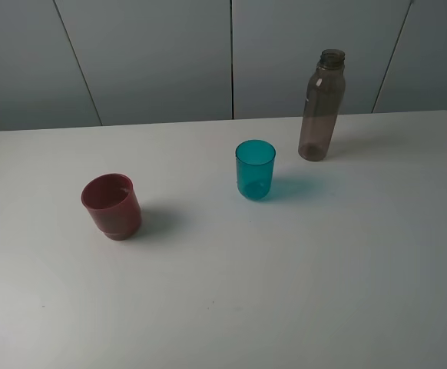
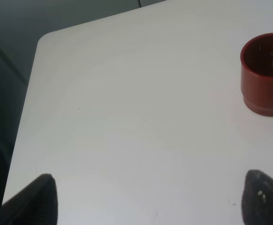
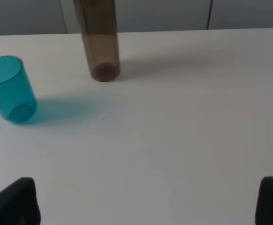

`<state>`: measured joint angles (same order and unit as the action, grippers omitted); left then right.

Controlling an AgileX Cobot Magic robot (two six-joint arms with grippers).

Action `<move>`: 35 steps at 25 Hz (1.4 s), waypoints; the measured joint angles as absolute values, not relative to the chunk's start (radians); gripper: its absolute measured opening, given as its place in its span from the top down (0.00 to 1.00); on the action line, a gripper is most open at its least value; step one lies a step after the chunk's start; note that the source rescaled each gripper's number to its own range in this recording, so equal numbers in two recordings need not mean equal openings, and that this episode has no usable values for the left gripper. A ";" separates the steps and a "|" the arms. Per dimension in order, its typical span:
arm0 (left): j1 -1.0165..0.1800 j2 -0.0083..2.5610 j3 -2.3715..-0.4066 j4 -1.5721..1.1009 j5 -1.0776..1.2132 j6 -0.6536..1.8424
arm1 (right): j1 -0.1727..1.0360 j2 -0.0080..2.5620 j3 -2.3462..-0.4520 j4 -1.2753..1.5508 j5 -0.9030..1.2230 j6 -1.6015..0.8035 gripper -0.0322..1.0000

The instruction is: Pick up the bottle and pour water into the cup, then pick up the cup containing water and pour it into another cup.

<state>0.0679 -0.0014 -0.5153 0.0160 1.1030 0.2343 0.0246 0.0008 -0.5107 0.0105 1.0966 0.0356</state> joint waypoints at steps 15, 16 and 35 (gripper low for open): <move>0.068 -0.001 -0.515 0.016 1.103 0.234 | -0.060 0.001 -0.511 0.036 1.097 -0.023 0.00; 0.068 -0.001 -0.515 0.016 1.103 0.234 | -0.060 0.001 -0.511 0.036 1.097 -0.019 0.00; 0.068 -0.001 -0.515 0.016 1.103 0.234 | -0.060 0.001 -0.511 0.036 1.097 -0.009 0.00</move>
<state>0.0679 -0.0014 -0.5153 0.0160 1.1030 0.2343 -0.0600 0.0008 -0.5107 0.0356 1.0966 -0.0089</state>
